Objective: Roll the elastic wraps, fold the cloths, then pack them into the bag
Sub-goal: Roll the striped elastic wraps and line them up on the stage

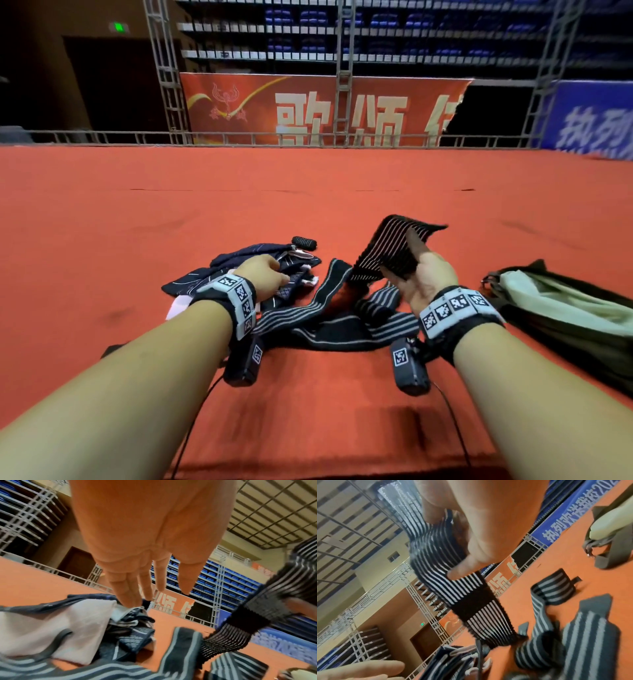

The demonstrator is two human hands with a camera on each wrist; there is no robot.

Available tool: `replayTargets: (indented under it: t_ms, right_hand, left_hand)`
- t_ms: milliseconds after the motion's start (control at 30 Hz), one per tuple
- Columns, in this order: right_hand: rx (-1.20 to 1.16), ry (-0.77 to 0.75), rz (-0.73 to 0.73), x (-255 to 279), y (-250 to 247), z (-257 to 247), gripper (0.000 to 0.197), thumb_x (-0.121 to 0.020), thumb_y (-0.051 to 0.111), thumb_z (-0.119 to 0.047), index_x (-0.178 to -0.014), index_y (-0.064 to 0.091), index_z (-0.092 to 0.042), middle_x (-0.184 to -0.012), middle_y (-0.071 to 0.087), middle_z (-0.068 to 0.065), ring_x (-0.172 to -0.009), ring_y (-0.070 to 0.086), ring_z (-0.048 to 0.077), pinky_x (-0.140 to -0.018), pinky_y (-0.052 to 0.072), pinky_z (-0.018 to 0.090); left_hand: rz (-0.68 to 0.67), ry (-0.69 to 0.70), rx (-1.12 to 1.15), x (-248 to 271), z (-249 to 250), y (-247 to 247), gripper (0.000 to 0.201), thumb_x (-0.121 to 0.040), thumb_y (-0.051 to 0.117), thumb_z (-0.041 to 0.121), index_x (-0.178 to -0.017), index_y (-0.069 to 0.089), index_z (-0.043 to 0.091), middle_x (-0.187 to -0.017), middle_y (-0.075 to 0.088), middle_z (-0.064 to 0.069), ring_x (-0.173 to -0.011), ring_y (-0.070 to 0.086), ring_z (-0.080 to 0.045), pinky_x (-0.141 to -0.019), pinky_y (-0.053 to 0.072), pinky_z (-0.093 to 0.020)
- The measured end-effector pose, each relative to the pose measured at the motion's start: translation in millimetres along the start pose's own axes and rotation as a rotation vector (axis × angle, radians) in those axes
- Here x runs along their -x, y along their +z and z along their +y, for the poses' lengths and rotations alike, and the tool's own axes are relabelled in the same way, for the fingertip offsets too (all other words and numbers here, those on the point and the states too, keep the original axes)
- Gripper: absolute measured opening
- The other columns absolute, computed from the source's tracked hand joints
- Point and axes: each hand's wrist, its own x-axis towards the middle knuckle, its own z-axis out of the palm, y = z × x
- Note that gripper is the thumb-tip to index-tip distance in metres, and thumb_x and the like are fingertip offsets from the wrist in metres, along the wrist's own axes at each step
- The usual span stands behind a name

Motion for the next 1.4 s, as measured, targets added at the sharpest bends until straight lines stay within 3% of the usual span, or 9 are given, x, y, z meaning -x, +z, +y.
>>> replayTargets:
  t_ms: [267,433,567,667,833,967,1167,1267,1400]
  right_hand:
    - [-0.103,-0.053,-0.103,34.0,41.3,-51.8,0.033,-0.099,0.06,-0.035,-0.111,0.064,-0.005,-0.097,0.076,0.016,-0.089,0.074,0.035,-0.069,0.06,0.051]
    - [-0.027,-0.038,-0.077,48.4,42.4,-59.0,0.041,-0.1,0.057,-0.04,-0.116,0.061,-0.002,-0.1,0.075,0.014,-0.083,0.075,0.03,-0.059,0.061,0.042]
    - [0.003,-0.05,0.03,45.2,24.0,-55.1,0.047,-0.102,0.054,-0.041,-0.133,0.053,-0.007,-0.128,0.065,0.013,-0.103,0.069,0.034,-0.06,0.061,0.038]
    - [0.094,-0.073,0.133,42.5,12.3,-47.2,0.053,-0.101,0.054,-0.042,-0.143,0.046,-0.011,-0.14,0.05,0.002,-0.099,0.061,0.033,-0.063,0.062,0.041]
    - [0.389,-0.122,0.303,40.7,-3.5,-29.1,0.043,-0.103,0.045,-0.043,-0.121,0.059,-0.007,-0.107,0.062,0.01,-0.073,0.065,0.024,-0.064,0.062,0.049]
    - [0.547,-0.153,0.376,39.9,-7.5,-15.4,0.036,-0.104,0.042,-0.034,-0.089,0.054,-0.004,-0.073,0.047,0.006,-0.053,0.058,0.022,-0.076,0.059,0.058]
    - [0.644,-0.111,-0.096,33.8,25.9,9.5,0.009,-0.099,0.057,-0.023,-0.098,0.057,-0.014,-0.112,0.064,0.012,-0.088,0.07,0.029,-0.062,0.061,0.046]
    - [0.626,0.046,-0.312,32.5,43.7,24.9,0.032,-0.096,0.065,-0.014,-0.126,0.059,-0.022,-0.134,0.059,0.007,-0.118,0.059,0.024,-0.086,0.058,0.039]
    - [0.75,0.16,-0.379,45.2,41.2,33.5,0.034,-0.097,0.061,-0.01,-0.13,0.061,-0.015,-0.125,0.065,0.016,-0.098,0.064,0.021,-0.081,0.053,0.036]
  left_hand:
    - [-0.224,0.278,0.312,17.2,62.7,14.2,0.1,-0.057,0.088,0.06,-0.143,0.05,0.025,-0.141,0.059,0.005,-0.127,0.057,-0.01,-0.111,0.045,-0.041]
    - [-0.448,0.349,0.442,44.1,85.2,11.9,0.01,-0.093,0.066,0.0,-0.102,0.063,0.004,-0.062,0.07,0.01,-0.053,0.064,0.002,-0.058,0.054,-0.014]
    - [-0.519,0.307,0.397,41.5,64.5,10.0,0.024,-0.083,0.077,0.02,-0.105,0.074,0.013,-0.105,0.077,-0.011,-0.101,0.073,-0.033,-0.097,0.055,-0.056]
    - [-0.554,0.21,0.286,42.5,44.9,8.6,0.044,-0.067,0.086,0.039,-0.103,0.075,0.017,-0.108,0.076,-0.014,-0.104,0.072,-0.036,-0.098,0.054,-0.057]
    - [-0.513,0.168,-0.074,65.9,17.9,5.2,0.016,-0.087,0.078,0.023,-0.1,0.072,0.017,-0.095,0.075,-0.006,-0.097,0.073,-0.026,-0.077,0.058,-0.024]
    - [-0.652,-0.005,-0.121,80.1,-7.2,16.3,0.014,-0.097,0.063,0.006,-0.11,0.06,0.004,-0.084,0.071,-0.019,-0.078,0.074,-0.036,-0.078,0.062,-0.05]
    - [-0.948,0.089,0.315,95.2,-9.9,27.9,0.013,-0.095,0.062,-0.001,-0.101,0.06,0.01,-0.079,0.067,-0.003,-0.068,0.068,-0.016,-0.067,0.058,-0.032]
    - [-0.967,0.146,0.49,100.0,5.9,31.2,0.019,-0.097,0.057,-0.002,-0.093,0.059,0.016,-0.068,0.065,0.004,-0.06,0.064,-0.009,-0.062,0.057,-0.025]
    - [-0.783,0.129,0.606,91.5,6.3,37.4,0.02,-0.095,0.061,0.001,-0.084,0.054,0.016,-0.068,0.069,-0.001,-0.063,0.071,-0.015,-0.051,0.048,-0.022]
